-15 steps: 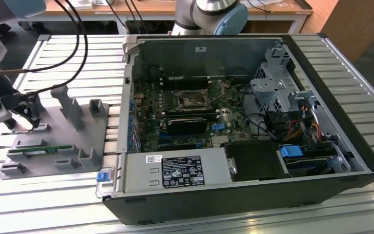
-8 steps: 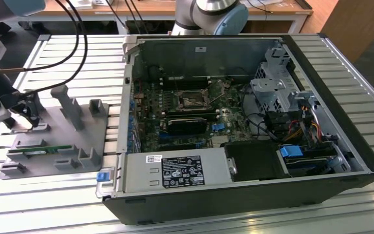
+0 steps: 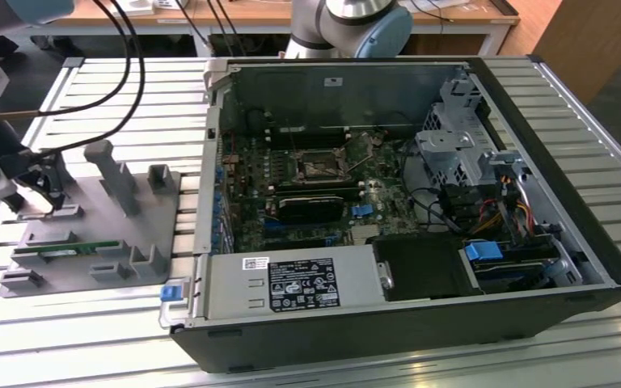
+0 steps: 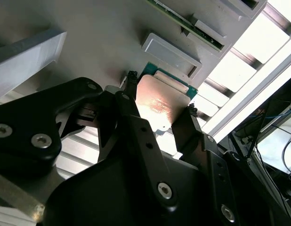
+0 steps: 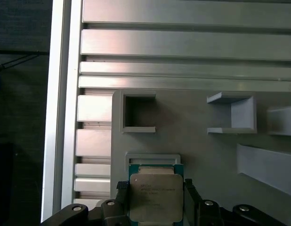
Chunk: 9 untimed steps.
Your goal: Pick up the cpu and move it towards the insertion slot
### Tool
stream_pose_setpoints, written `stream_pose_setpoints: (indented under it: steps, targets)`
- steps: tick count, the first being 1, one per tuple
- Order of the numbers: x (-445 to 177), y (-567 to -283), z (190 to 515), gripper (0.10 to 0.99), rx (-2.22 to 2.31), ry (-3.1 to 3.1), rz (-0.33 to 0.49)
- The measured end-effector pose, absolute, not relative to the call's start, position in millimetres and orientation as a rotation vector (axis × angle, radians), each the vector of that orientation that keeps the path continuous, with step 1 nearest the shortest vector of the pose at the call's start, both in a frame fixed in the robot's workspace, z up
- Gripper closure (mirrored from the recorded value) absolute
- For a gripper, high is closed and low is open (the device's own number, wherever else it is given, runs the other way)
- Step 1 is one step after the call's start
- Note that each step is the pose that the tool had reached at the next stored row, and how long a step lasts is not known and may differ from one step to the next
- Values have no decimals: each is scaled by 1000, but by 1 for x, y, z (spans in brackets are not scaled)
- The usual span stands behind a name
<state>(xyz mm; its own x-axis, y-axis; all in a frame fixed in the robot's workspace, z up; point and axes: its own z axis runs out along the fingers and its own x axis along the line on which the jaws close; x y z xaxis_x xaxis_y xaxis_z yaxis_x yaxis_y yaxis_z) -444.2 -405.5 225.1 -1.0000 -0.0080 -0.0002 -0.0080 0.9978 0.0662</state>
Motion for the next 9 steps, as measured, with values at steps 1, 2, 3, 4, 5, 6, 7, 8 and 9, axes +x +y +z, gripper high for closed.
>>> stream_pose_setpoints:
  steps: [1, 2, 3, 4, 5, 6, 7, 8, 9]
  targets:
    - [-444, -406, 225, 541, 13, -3140, -104]
    - [-444, -406, 226, 541, 13, -3140, -104]
    - [-444, -406, 226, 541, 13, -3140, -104]
    - [-444, -406, 226, 541, 12, -3140, -104]
    - [-444, -406, 227, 541, 13, -3140, -104]
    - [-444, -406, 227, 541, 13, -3140, -104]
    - [-444, -406, 227, 541, 13, -3140, -104]
    - [-444, -406, 228, 541, 13, -3140, -104]
    - [-444, -406, 228, 541, 13, -3140, -104]
